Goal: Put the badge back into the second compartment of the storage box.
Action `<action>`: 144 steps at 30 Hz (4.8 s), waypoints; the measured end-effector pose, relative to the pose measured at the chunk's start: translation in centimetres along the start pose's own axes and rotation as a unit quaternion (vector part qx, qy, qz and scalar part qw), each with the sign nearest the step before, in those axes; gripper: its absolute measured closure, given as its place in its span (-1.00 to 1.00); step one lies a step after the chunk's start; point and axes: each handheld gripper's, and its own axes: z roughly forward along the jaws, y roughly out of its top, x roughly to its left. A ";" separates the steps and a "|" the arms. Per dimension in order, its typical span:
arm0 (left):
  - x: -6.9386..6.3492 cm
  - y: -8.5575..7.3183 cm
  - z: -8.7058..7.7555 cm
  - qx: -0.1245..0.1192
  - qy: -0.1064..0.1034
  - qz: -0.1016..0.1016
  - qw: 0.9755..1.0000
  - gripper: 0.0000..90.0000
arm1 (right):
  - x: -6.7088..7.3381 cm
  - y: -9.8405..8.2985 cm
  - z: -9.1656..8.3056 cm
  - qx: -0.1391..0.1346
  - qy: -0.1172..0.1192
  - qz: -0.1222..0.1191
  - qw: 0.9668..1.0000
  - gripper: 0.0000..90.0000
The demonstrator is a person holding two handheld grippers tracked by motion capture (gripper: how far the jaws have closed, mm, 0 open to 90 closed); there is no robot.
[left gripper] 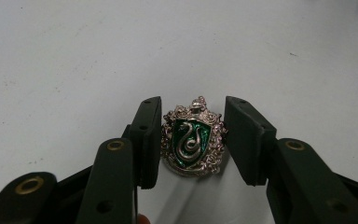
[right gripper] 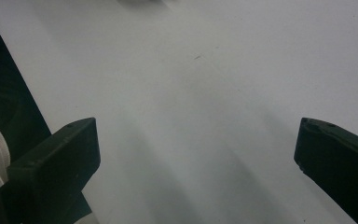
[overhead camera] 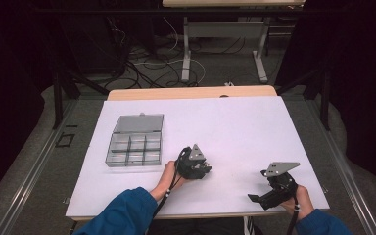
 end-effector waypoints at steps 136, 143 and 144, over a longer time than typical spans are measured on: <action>6.4 -3.8 -12.8 -0.014 0.132 -0.086 0.987 0.30 | 0.0 -0.2 0.5 0.016 -0.007 -0.012 1.000 -1.00; 6.8 -4.1 -13.3 -0.017 0.140 -0.091 0.986 0.30 | 0.1 -0.2 0.5 0.016 -0.005 -0.017 1.000 -1.00; 6.9 -4.1 -13.4 -0.018 0.141 -0.094 0.985 0.30 | 0.1 -0.2 0.6 0.015 -0.005 -0.012 1.000 -1.00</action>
